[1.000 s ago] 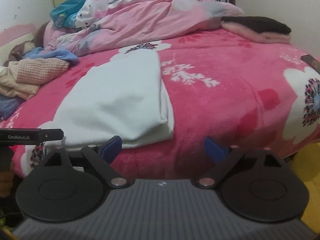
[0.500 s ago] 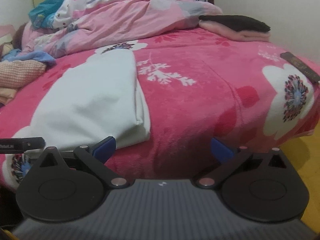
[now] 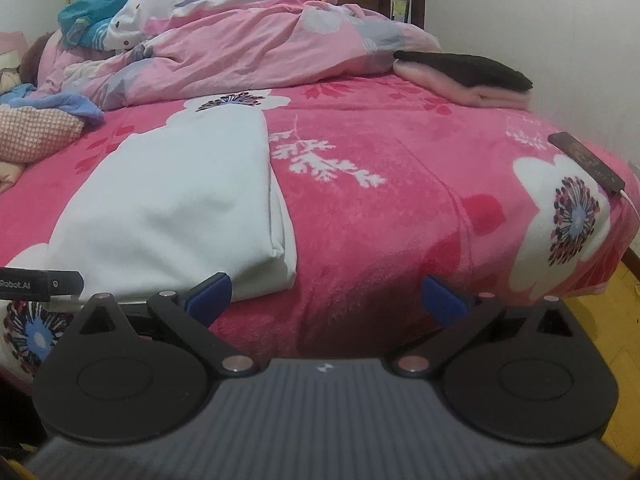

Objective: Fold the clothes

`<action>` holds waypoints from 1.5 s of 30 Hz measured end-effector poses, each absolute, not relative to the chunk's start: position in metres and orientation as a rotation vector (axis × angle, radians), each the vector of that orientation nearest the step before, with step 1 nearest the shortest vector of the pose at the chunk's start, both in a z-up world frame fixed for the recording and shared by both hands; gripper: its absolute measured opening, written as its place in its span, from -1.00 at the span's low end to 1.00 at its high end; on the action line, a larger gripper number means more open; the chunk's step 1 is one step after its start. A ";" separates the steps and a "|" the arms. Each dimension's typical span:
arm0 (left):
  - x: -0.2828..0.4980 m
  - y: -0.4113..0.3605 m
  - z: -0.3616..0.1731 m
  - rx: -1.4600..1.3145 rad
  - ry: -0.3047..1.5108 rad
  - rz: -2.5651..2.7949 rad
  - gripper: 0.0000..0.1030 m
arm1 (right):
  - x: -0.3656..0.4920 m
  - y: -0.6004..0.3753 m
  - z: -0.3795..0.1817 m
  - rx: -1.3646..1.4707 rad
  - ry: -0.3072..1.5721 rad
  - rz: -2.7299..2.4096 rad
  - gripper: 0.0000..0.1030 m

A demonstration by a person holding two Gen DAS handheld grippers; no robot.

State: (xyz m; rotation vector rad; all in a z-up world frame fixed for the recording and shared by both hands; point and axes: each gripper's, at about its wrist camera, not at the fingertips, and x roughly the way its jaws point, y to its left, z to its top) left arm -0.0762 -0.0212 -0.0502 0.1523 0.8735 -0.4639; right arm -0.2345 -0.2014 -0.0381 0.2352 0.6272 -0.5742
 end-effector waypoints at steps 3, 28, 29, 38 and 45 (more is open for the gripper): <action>-0.076 -0.021 -0.050 0.149 0.879 -0.458 1.00 | -0.234 -0.201 -0.036 0.238 0.617 -0.569 0.97; -0.074 -0.031 -0.050 0.163 0.927 -0.425 1.00 | -0.197 -0.197 -0.030 0.298 0.532 -0.426 0.97; -0.074 -0.033 -0.050 0.172 0.928 -0.428 1.00 | -0.193 -0.195 -0.033 0.292 0.545 -0.430 0.97; -0.078 -0.038 -0.051 0.203 0.924 -0.427 1.00 | -0.166 -0.192 -0.051 0.181 0.622 -0.525 0.97; -0.080 -0.043 -0.051 0.222 0.920 -0.411 1.00 | -0.156 -0.190 -0.065 0.107 0.646 -0.551 0.97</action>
